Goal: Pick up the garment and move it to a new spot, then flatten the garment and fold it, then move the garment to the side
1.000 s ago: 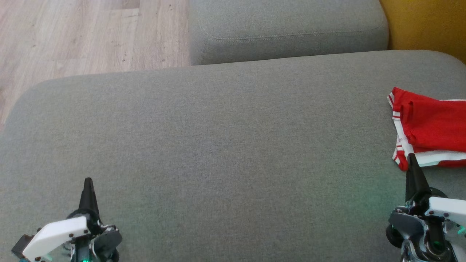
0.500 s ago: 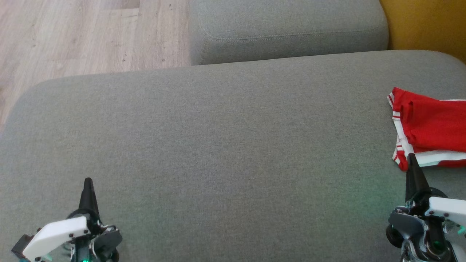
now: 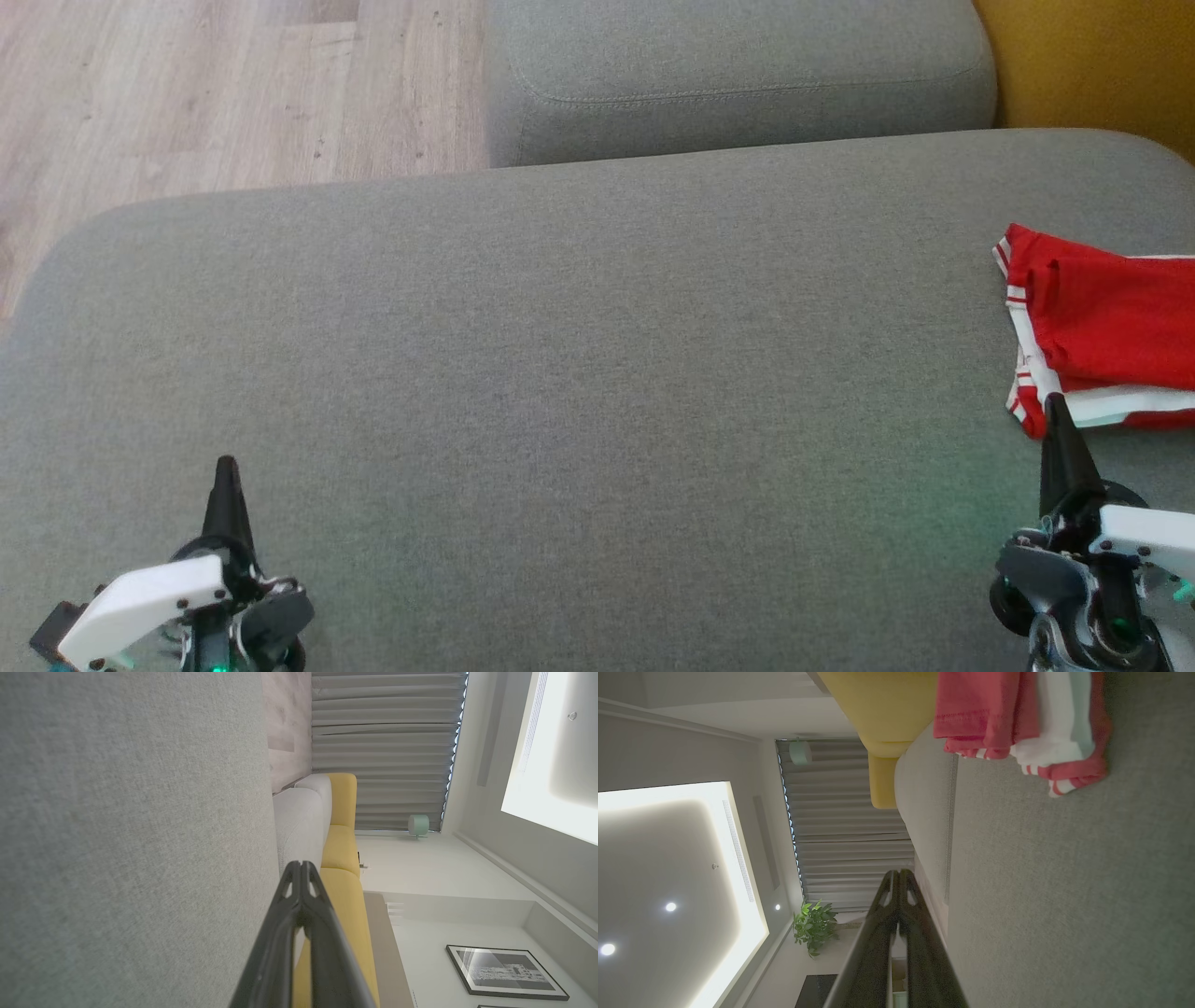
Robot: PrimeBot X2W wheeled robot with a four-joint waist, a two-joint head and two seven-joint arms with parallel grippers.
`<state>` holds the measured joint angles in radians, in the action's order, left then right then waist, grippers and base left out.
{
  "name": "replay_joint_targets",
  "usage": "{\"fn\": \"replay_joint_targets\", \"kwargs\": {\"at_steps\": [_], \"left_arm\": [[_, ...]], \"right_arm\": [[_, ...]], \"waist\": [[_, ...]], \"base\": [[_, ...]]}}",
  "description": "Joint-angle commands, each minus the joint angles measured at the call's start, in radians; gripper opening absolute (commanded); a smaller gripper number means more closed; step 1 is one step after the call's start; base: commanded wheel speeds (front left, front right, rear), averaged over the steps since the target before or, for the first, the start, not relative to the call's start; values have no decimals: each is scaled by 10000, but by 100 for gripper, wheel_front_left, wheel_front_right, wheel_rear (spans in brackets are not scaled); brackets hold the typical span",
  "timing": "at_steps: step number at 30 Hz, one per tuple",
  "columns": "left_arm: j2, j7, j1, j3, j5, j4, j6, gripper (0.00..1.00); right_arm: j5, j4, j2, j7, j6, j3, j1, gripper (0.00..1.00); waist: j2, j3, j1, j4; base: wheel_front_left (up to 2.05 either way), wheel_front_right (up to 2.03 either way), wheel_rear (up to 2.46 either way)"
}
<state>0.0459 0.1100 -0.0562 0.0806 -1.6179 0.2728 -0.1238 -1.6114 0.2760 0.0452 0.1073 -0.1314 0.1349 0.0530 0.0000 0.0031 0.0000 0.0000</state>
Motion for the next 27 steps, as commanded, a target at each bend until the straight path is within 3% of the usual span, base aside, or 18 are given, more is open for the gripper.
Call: {"fn": "replay_joint_targets", "kwargs": {"at_steps": [1, 27], "left_arm": [[43, 30, -517, 329, 90, -279, -69, 0], [43, 30, -517, 328, 90, -279, -69, 0]], "right_arm": [[25, -313, 50, 57, 7, -214, 549, 0], [25, -313, 50, 57, 7, -214, 549, 0]], "waist": [[0, 0, 0, 0], [0, 0, 0, 0]], "base": [[0, 0, 0], [0, 0, 0]]}}
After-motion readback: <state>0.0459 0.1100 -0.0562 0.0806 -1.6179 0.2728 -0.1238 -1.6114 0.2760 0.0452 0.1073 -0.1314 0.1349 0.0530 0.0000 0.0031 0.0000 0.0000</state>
